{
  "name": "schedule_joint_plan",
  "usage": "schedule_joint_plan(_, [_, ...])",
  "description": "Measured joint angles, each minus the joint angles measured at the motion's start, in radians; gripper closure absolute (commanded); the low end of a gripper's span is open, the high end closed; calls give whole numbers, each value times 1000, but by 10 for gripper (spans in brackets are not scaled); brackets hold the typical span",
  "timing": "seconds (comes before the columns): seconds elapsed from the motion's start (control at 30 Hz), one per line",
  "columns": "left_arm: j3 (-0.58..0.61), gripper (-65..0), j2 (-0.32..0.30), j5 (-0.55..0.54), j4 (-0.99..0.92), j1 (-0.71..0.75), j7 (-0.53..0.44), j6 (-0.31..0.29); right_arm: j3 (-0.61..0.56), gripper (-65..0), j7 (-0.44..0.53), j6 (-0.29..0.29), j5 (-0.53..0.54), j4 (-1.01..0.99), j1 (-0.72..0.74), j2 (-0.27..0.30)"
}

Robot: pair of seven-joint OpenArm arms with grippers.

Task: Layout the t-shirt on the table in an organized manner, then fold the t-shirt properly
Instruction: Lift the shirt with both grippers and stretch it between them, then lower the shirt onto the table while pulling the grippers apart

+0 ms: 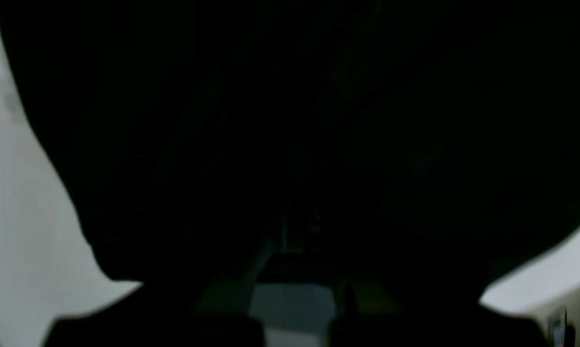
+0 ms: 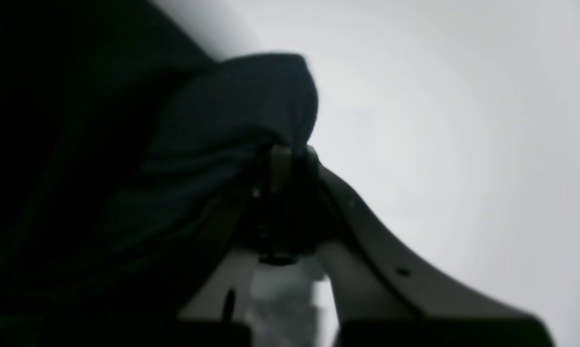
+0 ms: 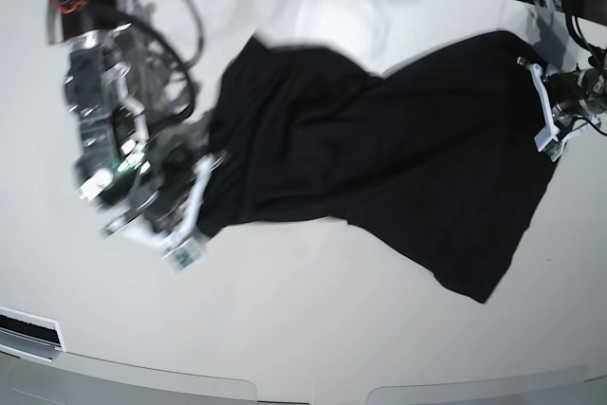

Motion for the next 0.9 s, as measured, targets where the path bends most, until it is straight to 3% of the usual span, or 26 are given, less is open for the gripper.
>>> schedule_joint_plan(0.03, [2,0,1,-14,10,2,3,-27,1,0,2,-2,0,10,20,18])
schedule_joint_plan(0.13, [8,0,9,-69,54,10,26,-84,1,0,13,95,1,13,85,42])
schedule_joint_plan(0.23, [7,0,3,-116,116,11,42,-126,-3,0,20,141,9,13,112,64])
schedule_joint_plan(0.27, [7,0,2,-127,143,11,40,-131,-5,-37,18,154,10,13,121,80])
schedule_joint_plan(0.33, [7,0,3,-140,198,10,35,-130,-6,-219,17,146,11,13,150,112])
schedule_joint_plan(0.4, [7,0,3,-145,240,10,32,-131,-5,-372,-5,79,38,13,195,142])
schedule_joint_plan(0.43, [7,0,5,-146,253,8,31,-130,-3,-387,-39,36,55,13,217,152])
schedule_joint_plan(0.5, [7,0,5,-145,259,8,18,-127,1,-367,-132,17,114,15,248,161])
schedule_joint_plan(0.63, [7,0,6,-138,259,10,12,-126,-2,-340,-198,82,318,60,237,161])
schedule_joint_plan(0.83, [7,0,8,-137,259,10,10,-126,-1,-340,-306,292,743,257,111,174])
schedule_joint_plan(0.9, [7,0,8,-134,258,10,8,-126,-4,-340,-352,330,845,286,28,166])
